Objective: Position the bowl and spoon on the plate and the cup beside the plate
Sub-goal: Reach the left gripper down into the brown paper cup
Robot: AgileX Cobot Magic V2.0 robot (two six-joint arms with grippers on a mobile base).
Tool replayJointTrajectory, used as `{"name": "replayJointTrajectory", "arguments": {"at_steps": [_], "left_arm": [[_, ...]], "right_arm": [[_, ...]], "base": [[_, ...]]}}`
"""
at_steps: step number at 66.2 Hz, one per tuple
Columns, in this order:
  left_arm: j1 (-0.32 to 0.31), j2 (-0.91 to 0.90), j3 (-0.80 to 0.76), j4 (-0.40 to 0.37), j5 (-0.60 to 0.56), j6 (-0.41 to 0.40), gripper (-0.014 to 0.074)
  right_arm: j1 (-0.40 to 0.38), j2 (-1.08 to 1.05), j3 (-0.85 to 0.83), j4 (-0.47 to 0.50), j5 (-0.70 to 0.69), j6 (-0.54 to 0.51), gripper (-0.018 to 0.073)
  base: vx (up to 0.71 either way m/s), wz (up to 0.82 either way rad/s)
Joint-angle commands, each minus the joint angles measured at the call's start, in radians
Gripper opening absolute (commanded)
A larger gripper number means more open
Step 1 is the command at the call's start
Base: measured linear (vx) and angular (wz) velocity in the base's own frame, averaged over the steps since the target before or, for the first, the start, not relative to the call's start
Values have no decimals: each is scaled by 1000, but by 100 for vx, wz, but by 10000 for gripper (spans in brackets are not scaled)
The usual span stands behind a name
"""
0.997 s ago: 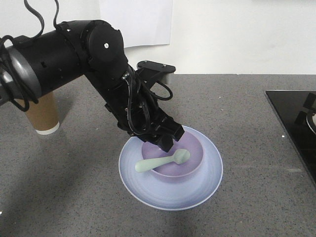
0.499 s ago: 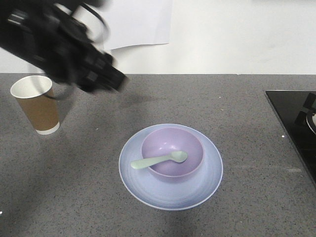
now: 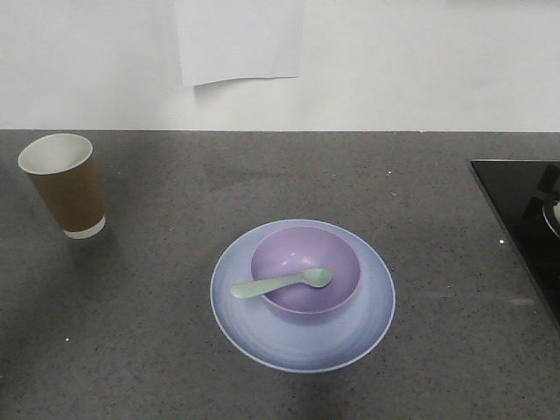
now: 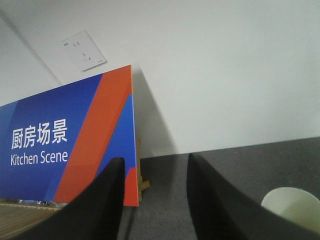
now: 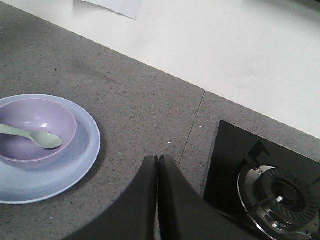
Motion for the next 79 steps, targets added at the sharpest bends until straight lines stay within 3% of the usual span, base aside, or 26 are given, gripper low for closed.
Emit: {"name": "replayJointTrajectory", "arguments": {"at_steps": [1, 13, 24, 25, 35, 44, 79], "left_arm": [[63, 2, -24, -5, -129, -22, 279], [226, 59, -24, -200, -210, -23, 280], [393, 162, -24, -506, -236, 79, 280], [527, 285, -24, -799, -219, 170, 300], [591, 358, -24, -968, -203, 231, 326], [623, 415, -24, -1039, -171, 268, 348], [628, 502, -24, -1073, -193, 270, 350]], "right_arm": [[-2, 6, -24, 16, -69, 3, -6], [-2, 4, -24, 31, -68, 2, -6], [-2, -3, -24, 31, -70, 2, -6], [-1, -4, -24, 29, -68, -2, -6], [-1, -4, -24, 29, -67, -3, -6], [-1, -4, -24, 29, -68, -3, -6], [-1, -4, -24, 33, -71, -5, -6]], "base": [[0, 0], [0, 0], [0, 0], [0, 0], [0, 0], [0, 0], [0, 0]]}}
